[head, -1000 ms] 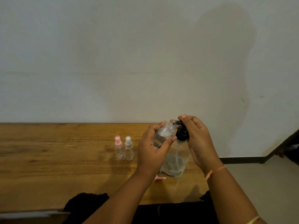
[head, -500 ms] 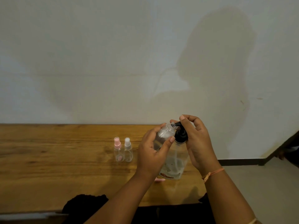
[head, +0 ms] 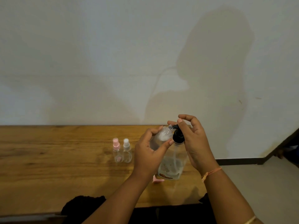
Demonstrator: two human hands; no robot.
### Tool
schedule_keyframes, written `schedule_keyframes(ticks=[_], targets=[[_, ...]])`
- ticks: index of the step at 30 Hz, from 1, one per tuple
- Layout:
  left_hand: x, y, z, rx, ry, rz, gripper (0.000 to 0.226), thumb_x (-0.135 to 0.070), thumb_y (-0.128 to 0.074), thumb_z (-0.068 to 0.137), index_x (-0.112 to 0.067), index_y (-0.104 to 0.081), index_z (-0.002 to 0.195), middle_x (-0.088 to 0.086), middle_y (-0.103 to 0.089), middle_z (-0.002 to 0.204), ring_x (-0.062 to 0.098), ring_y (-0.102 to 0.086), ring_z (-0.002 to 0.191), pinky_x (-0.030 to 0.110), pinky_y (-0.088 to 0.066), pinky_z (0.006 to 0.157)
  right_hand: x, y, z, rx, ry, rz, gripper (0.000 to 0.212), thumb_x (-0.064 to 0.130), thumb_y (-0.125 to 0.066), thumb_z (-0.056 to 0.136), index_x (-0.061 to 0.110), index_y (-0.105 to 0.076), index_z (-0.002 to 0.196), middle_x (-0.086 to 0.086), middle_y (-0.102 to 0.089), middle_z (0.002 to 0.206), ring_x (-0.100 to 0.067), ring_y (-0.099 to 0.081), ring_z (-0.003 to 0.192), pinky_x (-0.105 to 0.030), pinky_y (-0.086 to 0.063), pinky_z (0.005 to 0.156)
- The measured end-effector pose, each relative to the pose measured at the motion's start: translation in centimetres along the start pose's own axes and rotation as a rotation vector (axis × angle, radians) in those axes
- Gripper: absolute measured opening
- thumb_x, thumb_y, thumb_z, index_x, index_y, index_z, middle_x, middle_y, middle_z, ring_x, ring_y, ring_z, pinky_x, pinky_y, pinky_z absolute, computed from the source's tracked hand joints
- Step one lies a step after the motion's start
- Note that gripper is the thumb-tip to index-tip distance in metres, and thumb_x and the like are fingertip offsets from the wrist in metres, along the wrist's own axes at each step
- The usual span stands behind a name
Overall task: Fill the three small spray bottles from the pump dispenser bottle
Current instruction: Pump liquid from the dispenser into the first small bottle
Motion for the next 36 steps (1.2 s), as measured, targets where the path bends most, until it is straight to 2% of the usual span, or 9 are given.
schedule_keyframes(ticks=[6, 9, 12, 15, 19, 23, 27, 32, 36], targets=[[0.30, 0.14, 0.08, -0.012, -0.016, 0.049, 0.032, -0.030, -0.079, 0.069, -0.034, -0.059, 0.094, -0.012, -0.067, 0.098, 0.001, -0.062, 0.097, 0.021, -0.051, 0.082, -0.01, 0.23, 0.11, -0.009, -0.032, 0.127, 0.039, 0.037, -0.063, 0.076, 0.014, -0.056, 0.106, -0.009, -0.073, 0.094, -0.021, -0.067, 0.097, -0.048, -0.046, 0.098], [0.38, 0.16, 0.20, -0.032, -0.019, 0.067, 0.033, -0.034, -0.079, 0.068, -0.035, -0.059, 0.095, -0.010, -0.066, 0.099, 0.004, -0.062, 0.097, 0.025, -0.052, 0.082, -0.06, 0.15, 0.14, -0.012, -0.032, 0.096, 0.026, 0.033, -0.059, 0.084, 0.016, -0.056, 0.104, -0.007, -0.074, 0.092, -0.021, -0.067, 0.097, -0.047, -0.046, 0.098], [0.27, 0.13, 0.24, -0.031, -0.025, 0.078, 0.034, -0.028, -0.080, 0.069, -0.035, -0.058, 0.094, -0.011, -0.066, 0.098, 0.002, -0.062, 0.096, 0.020, -0.051, 0.081, -0.15, 0.14, 0.19, 0.005, -0.017, 0.047, 0.022, 0.033, -0.057, 0.087, 0.019, -0.056, 0.104, -0.004, -0.074, 0.092, -0.020, -0.067, 0.098, -0.045, -0.047, 0.097], [0.37, 0.17, 0.20, -0.025, -0.038, 0.090, 0.033, -0.026, -0.079, 0.070, -0.035, -0.059, 0.095, -0.013, -0.066, 0.096, 0.002, -0.062, 0.095, 0.016, -0.049, 0.079, -0.33, 0.02, 0.09, 0.009, 0.026, -0.032, 0.012, 0.028, -0.051, 0.093, 0.023, -0.055, 0.103, 0.001, -0.074, 0.090, -0.015, -0.068, 0.093, -0.037, -0.052, 0.088], [0.57, 0.20, 0.21, -0.019, -0.026, 0.108, 0.032, -0.028, -0.079, 0.071, -0.031, -0.060, 0.096, -0.013, -0.066, 0.097, 0.003, -0.061, 0.095, 0.019, -0.050, 0.080, -0.30, -0.07, -0.05, 0.005, 0.050, -0.074, 0.012, 0.026, -0.048, 0.095, 0.022, -0.055, 0.104, 0.003, -0.074, 0.088, -0.011, -0.068, 0.089, -0.025, -0.053, 0.076], [0.16, 0.14, 0.22, -0.037, -0.026, 0.095, 0.034, -0.027, -0.079, 0.069, -0.035, -0.058, 0.093, -0.014, -0.065, 0.098, -0.001, -0.060, 0.097, 0.014, -0.048, 0.081, 0.00, 0.01, -0.03, -0.014, 0.016, 0.039, 0.020, 0.029, -0.055, 0.090, 0.018, -0.055, 0.107, -0.006, -0.074, 0.092, -0.018, -0.067, 0.096, -0.042, -0.050, 0.093], [0.18, 0.15, 0.16, -0.043, -0.022, 0.087, 0.032, -0.032, -0.078, 0.068, -0.037, -0.058, 0.093, -0.015, -0.065, 0.099, -0.001, -0.060, 0.098, 0.015, -0.048, 0.082, -0.14, 0.01, -0.04, -0.038, 0.004, 0.075, 0.023, 0.032, -0.058, 0.087, 0.018, -0.055, 0.105, -0.006, -0.074, 0.092, -0.021, -0.066, 0.098, -0.046, -0.047, 0.097], [0.22, 0.14, 0.40, -0.052, -0.027, 0.112, 0.036, -0.025, -0.080, 0.069, -0.037, -0.057, 0.093, -0.014, -0.065, 0.098, -0.001, -0.060, 0.096, 0.014, -0.048, 0.080, -0.10, -0.04, -0.06, -0.017, 0.008, 0.030, 0.023, 0.033, -0.056, 0.089, 0.020, -0.054, 0.108, -0.003, -0.074, 0.092, -0.018, -0.066, 0.097, -0.040, -0.049, 0.094], [0.33, 0.13, 0.32, -0.049, -0.023, 0.122, 0.037, -0.022, -0.081, 0.070, -0.035, -0.057, 0.094, -0.013, -0.065, 0.097, -0.001, -0.060, 0.095, 0.012, -0.047, 0.078, -0.21, -0.07, -0.08, -0.022, 0.061, -0.058, 0.013, 0.024, -0.049, 0.095, 0.022, -0.054, 0.106, 0.005, -0.073, 0.082, 0.000, -0.067, 0.081, -0.013, -0.050, 0.069]])
Point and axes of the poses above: each hand's wrist, its own z-axis towards the middle knuckle, its own y-axis out of the back of the hand, x = y × z, the point moved 1 cm from there along z, towards the middle knuckle
